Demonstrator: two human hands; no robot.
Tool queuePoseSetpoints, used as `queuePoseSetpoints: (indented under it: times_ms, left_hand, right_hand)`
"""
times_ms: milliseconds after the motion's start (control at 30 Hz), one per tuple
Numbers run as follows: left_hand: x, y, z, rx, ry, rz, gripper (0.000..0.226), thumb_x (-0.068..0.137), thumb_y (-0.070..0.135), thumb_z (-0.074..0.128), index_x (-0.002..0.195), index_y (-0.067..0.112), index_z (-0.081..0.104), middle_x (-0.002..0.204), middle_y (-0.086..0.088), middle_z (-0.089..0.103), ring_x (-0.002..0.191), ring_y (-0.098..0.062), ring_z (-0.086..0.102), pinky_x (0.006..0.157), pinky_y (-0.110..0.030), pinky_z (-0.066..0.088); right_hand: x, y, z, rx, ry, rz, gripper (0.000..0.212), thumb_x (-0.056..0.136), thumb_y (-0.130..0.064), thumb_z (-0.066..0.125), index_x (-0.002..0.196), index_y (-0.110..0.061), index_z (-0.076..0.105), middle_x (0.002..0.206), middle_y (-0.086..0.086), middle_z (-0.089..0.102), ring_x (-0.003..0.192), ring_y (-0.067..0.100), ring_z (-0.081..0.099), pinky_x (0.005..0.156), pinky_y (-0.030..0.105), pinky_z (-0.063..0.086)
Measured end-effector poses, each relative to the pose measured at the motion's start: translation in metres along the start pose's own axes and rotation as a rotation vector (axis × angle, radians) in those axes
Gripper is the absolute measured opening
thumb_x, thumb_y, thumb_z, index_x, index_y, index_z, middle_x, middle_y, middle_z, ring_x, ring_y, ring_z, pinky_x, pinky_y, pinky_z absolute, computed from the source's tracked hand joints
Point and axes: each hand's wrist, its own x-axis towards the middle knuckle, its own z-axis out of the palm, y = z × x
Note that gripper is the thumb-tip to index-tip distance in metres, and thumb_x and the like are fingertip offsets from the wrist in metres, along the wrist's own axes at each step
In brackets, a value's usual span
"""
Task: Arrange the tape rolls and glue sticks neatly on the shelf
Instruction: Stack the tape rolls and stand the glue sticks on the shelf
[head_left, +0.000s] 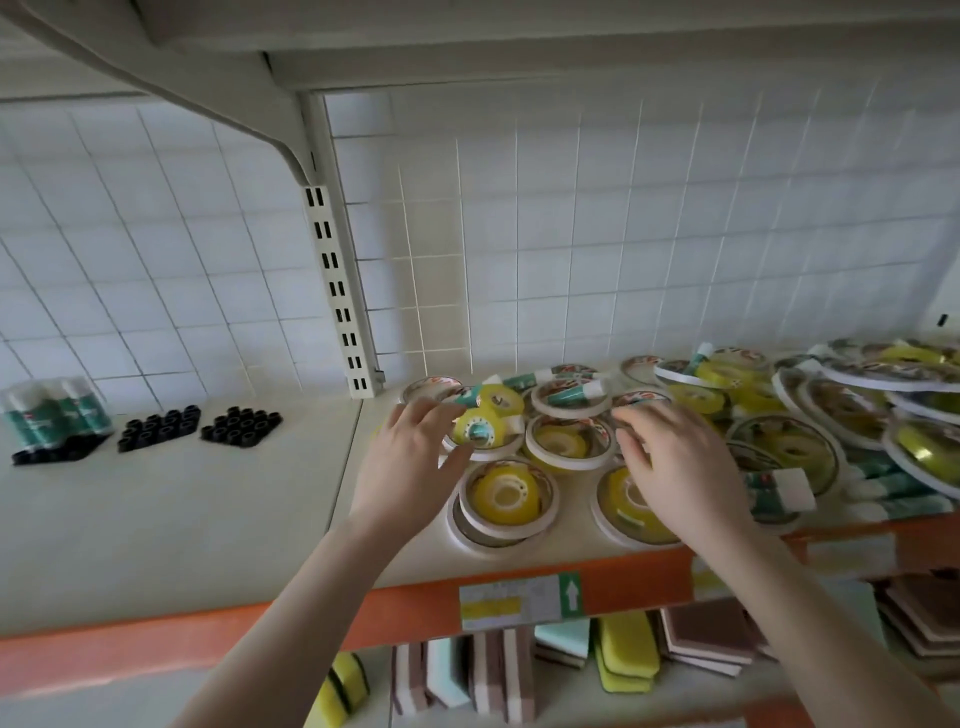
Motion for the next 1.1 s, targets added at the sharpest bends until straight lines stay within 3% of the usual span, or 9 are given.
queuePoseSetpoints:
  times_ms: [200,367,567,900,1100]
  left_hand:
    - [0.013,-0.006,0.001,-0.012,0.022,0.009,0.037,0.086,0.023,0.065,0.122,0.017,0.061,0.123,-0.004,0.058,0.117,-0.026,0.048,0.093,-0.031,0.038]
    - [0.016,-0.014,0.003,-0.024,0.034,-0.003,0.036,0.087,0.022,0.064,0.122,0.019,0.061,0.123,-0.001,0.058,0.115,-0.025,0.049,0.090,-0.028,0.036]
    - [0.018,-0.024,0.004,-0.013,0.024,-0.032,0.036,0.088,0.027,0.062,0.124,0.022,0.059,0.125,0.001,0.057,0.116,-0.022,0.046,0.091,-0.026,0.035]
    - [0.023,-0.023,0.005,-0.016,0.017,-0.016,0.037,0.088,0.028,0.062,0.124,0.021,0.059,0.124,0.000,0.057,0.117,-0.022,0.046,0.092,-0.027,0.037]
    - [0.024,-0.024,0.007,-0.013,0.018,0.006,0.036,0.087,0.026,0.064,0.122,0.020,0.060,0.121,-0.002,0.059,0.114,-0.024,0.049,0.091,-0.030,0.040]
  right_hand:
    - [0.029,-0.002,0.013,-0.058,-0.080,-0.063,0.017,0.079,-0.013,0.070,0.096,-0.008,0.071,0.088,0.006,0.069,0.080,0.027,0.065,0.064,0.036,0.054]
    - [0.038,-0.002,0.026,-0.074,-0.181,-0.100,0.020,0.088,-0.022,0.062,0.104,-0.013,0.070,0.100,0.003,0.068,0.097,0.022,0.060,0.084,0.034,0.048]
    - [0.042,-0.002,0.032,-0.081,-0.272,-0.082,0.029,0.093,-0.032,0.052,0.116,-0.019,0.063,0.113,0.001,0.057,0.112,0.018,0.047,0.093,0.027,0.038]
    - [0.045,-0.004,0.028,-0.065,-0.360,-0.075,0.017,0.095,-0.030,0.049,0.108,-0.019,0.054,0.107,-0.006,0.058,0.096,0.011,0.050,0.070,0.018,0.031]
    - [0.041,-0.002,0.020,-0.041,-0.273,-0.068,0.014,0.092,-0.026,0.055,0.100,-0.014,0.058,0.096,-0.003,0.062,0.086,0.014,0.053,0.064,0.021,0.029]
